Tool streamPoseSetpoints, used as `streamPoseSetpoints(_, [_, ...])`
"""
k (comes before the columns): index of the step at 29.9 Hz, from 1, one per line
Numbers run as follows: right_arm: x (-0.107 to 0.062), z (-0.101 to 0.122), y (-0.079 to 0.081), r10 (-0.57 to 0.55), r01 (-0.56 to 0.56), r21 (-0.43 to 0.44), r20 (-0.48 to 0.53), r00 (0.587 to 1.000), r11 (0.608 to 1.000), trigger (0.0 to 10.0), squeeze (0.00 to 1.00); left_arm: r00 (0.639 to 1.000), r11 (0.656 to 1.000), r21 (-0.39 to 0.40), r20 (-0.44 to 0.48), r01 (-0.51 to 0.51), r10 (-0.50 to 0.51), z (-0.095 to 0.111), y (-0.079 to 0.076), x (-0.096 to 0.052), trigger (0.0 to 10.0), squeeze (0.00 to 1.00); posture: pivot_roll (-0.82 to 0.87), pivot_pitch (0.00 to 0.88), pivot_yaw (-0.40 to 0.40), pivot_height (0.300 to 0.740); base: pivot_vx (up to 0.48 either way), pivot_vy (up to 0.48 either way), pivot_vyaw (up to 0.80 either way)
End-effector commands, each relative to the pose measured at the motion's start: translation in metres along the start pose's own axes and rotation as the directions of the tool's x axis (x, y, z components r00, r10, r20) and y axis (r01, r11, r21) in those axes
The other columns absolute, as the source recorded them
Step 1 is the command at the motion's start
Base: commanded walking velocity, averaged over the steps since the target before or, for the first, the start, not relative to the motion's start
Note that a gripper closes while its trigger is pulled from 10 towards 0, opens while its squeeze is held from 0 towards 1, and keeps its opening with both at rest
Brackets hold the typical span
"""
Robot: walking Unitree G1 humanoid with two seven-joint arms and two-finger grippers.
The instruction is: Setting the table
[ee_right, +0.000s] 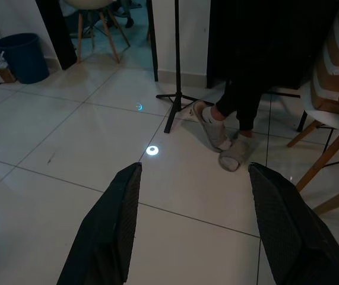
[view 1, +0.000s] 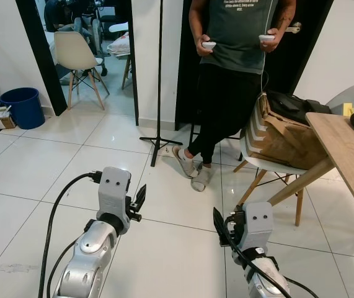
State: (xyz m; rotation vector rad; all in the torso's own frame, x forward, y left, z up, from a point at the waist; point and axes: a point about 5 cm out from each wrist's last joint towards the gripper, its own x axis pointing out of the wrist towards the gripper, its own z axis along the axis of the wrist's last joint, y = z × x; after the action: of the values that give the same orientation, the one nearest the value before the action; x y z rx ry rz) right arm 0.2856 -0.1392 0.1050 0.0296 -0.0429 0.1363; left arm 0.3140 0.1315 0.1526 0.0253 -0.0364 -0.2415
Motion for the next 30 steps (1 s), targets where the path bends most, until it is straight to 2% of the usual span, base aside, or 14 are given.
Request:
streamPoseSetpoints(1, [-0.0031, -0.0065, -0.0003, -0.011, 0.011, 0.011, -0.024, 1.000, 1.000, 10.0, 0.00, 1.000, 1.000, 0.000, -0.021, 0.003, -0.003, -0.0048, -0.0010, -0.0008, 10.0, 0.00, 0.05, 0.057, 0.084, 0.740, 0.000, 0.000, 0.00])
streamPoseSetpoints(30, [-0.0031, -0.0051, 0.0004, -0.010, 0.011, 0.014, -0.020, 1.000, 1.000, 10.0, 0.00, 1.000, 1.000, -0.018, -0.004, 0.019, -0.019, -0.0011, -0.0032, -0.0013, 10.0, 0.00, 0.05, 0.061, 0.084, 0.740, 0.000, 0.000, 0.00])
